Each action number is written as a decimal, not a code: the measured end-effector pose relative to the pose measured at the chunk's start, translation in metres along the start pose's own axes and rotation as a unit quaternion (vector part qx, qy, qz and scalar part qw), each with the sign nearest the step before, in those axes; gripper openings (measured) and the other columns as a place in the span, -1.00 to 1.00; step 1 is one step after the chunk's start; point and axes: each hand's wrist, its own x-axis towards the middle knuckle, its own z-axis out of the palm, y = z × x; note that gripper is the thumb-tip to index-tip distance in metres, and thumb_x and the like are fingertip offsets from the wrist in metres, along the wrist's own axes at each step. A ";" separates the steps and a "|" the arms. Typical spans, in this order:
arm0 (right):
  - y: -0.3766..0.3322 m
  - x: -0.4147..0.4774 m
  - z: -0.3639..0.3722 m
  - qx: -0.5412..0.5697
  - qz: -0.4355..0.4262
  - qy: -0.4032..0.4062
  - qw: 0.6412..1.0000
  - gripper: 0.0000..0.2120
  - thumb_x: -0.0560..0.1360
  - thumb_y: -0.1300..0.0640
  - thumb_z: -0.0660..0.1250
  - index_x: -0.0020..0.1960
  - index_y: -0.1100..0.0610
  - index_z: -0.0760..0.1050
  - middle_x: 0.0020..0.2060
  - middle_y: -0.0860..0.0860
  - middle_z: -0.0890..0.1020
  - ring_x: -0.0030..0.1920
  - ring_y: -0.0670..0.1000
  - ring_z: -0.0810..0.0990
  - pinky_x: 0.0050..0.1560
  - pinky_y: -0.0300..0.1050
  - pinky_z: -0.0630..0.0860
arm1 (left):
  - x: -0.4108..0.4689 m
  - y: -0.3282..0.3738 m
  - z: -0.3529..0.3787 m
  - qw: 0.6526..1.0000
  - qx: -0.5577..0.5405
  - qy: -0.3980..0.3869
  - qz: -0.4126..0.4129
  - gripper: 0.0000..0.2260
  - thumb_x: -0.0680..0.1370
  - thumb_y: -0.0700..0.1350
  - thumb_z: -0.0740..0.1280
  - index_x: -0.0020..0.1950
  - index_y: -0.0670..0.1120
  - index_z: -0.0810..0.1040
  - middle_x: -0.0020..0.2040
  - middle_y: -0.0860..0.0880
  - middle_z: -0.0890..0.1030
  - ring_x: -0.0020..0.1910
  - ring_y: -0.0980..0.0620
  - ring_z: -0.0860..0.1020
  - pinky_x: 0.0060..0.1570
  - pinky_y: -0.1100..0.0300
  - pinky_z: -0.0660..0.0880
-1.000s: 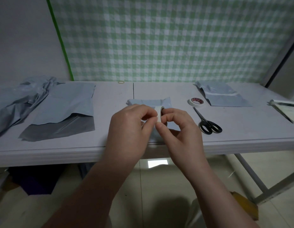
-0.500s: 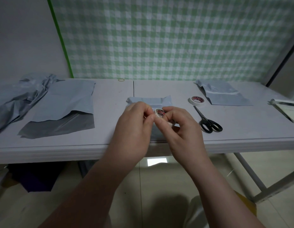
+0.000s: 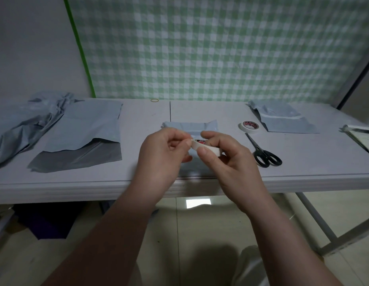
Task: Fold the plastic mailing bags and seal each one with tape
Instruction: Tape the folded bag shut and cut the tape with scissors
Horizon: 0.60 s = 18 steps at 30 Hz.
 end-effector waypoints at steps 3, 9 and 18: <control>-0.004 0.003 0.000 0.015 0.005 -0.008 1.000 -0.90 0.44 -0.02 0.39 -0.23 -0.06 0.53 0.11 -0.15 0.59 0.13 -0.20 0.54 0.04 -0.18 0.48 | 0.003 -0.001 -0.001 1.000 -0.009 -0.010 -0.015 -0.85 0.56 -0.26 0.31 -0.16 -0.05 0.58 -0.17 -0.10 0.65 -0.25 0.09 0.63 -0.17 0.25 0.58; -0.015 0.022 -0.002 -0.013 0.031 -0.009 0.999 -0.80 0.42 0.06 0.45 -0.30 0.09 0.50 -0.19 0.09 0.61 -0.28 -0.09 0.48 -0.23 -0.20 0.41 | 0.016 0.003 -0.003 1.000 0.022 0.000 -0.018 -0.82 0.57 -0.27 0.28 -0.19 -0.07 0.54 -0.27 -0.04 0.56 -0.42 0.23 0.55 -0.12 0.17 0.60; -0.019 0.072 0.005 -0.105 0.080 0.013 0.991 -0.61 0.36 -0.08 0.45 -0.41 0.15 0.39 -0.40 0.09 0.51 -0.33 0.05 0.48 -0.25 -0.02 0.49 | 0.064 0.008 -0.026 0.995 -0.032 0.012 -0.091 -0.78 0.57 -0.33 0.24 -0.26 -0.17 0.51 -0.33 -0.08 0.44 -0.39 0.12 0.45 -0.32 0.31 0.58</control>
